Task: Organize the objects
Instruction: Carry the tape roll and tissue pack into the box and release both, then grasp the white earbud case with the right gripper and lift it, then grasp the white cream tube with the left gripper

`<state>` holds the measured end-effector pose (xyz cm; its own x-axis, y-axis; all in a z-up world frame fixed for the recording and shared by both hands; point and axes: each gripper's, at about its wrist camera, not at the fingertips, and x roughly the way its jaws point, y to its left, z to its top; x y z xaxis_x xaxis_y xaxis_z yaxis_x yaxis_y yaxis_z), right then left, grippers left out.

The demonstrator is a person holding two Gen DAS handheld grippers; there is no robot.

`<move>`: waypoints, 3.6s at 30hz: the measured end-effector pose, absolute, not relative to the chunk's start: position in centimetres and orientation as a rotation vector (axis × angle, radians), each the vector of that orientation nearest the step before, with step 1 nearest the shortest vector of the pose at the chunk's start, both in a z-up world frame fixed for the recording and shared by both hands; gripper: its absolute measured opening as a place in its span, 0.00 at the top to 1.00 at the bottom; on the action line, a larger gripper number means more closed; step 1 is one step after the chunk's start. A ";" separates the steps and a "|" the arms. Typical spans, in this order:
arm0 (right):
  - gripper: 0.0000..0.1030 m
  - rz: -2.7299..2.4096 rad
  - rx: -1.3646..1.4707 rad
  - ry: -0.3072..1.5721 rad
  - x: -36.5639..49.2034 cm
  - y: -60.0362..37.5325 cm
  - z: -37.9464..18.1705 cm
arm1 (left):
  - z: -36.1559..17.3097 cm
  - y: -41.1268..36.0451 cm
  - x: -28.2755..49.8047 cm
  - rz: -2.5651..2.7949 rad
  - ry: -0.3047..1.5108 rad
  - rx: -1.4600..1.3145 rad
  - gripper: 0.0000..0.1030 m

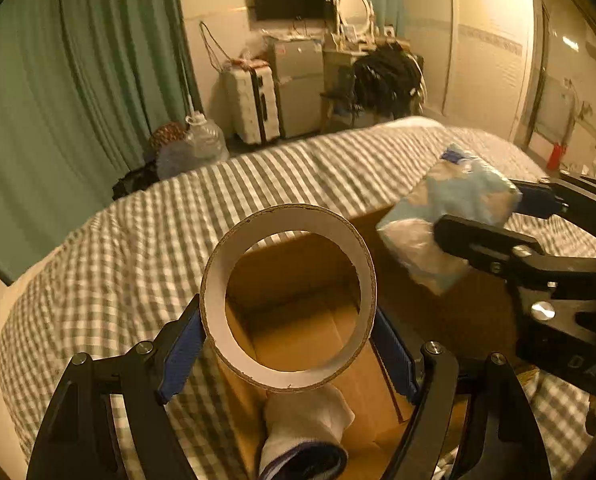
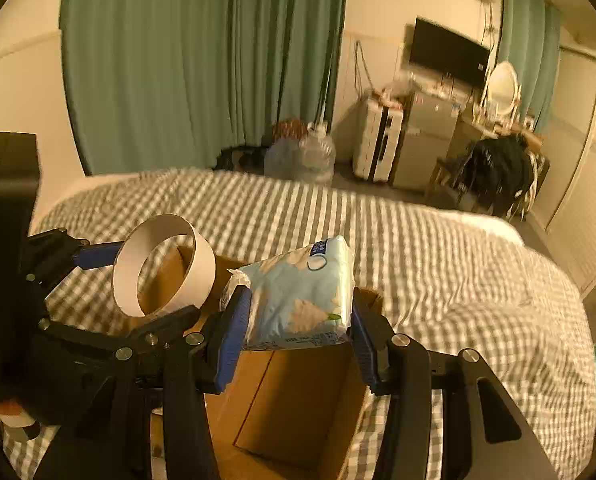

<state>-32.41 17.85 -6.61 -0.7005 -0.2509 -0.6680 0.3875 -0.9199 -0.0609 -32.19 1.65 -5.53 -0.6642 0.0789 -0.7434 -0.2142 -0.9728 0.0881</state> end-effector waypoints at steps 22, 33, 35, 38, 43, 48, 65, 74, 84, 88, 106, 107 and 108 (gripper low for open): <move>0.19 -2.588 1.058 0.116 -32.9 19.8 -8.3 | -4.7 2.3 -31.3 2.726 0.320 -1.148 0.03; 0.14 -2.748 0.814 0.158 -24.1 21.4 4.0 | 8.3 -0.5 -22.5 2.873 0.185 -0.907 0.02; 0.14 -2.777 0.753 0.185 -21.5 21.4 6.8 | 10.8 -0.6 -20.2 2.892 0.183 -0.850 0.02; 0.12 -2.803 0.682 0.204 -18.2 21.4 10.2 | 13.7 -1.0 -17.2 2.913 0.191 -0.791 0.01; 0.12 -2.822 0.600 0.225 -12.1 21.6 14.1 | 15.9 -1.7 -12.7 2.919 0.160 -0.751 0.01; 0.12 -2.815 0.568 0.249 -7.1 21.6 14.7 | 15.1 -3.1 -7.5 2.928 0.152 -0.725 0.01; 0.14 -2.692 1.029 0.247 -2.2 20.2 -9.4 | -6.9 -4.7 -2.0 2.946 0.026 -1.145 0.01; 0.41 -2.411 1.348 0.370 -3.6 16.6 -19.7 | -12.2 -4.0 -2.2 2.868 0.080 -1.315 0.01; 0.50 -2.175 1.499 0.540 -4.1 13.7 -24.3 | -13.0 -4.5 -3.0 2.848 0.054 -1.345 0.01; 0.50 -2.195 1.455 0.548 -3.3 13.9 -23.6 | -12.6 -4.0 -3.5 2.841 0.084 -1.346 0.01; 0.50 -2.502 1.219 0.344 -8.0 21.2 -14.7 | -16.5 2.5 -12.3 2.698 0.195 -1.445 0.06; 0.50 -2.504 1.218 0.338 -8.2 21.5 -14.7 | -16.9 2.7 -12.8 2.677 0.198 -1.465 0.08; 0.50 -2.503 1.217 0.331 -8.5 21.7 -14.7 | -17.4 3.1 -13.3 2.655 0.201 -1.485 0.12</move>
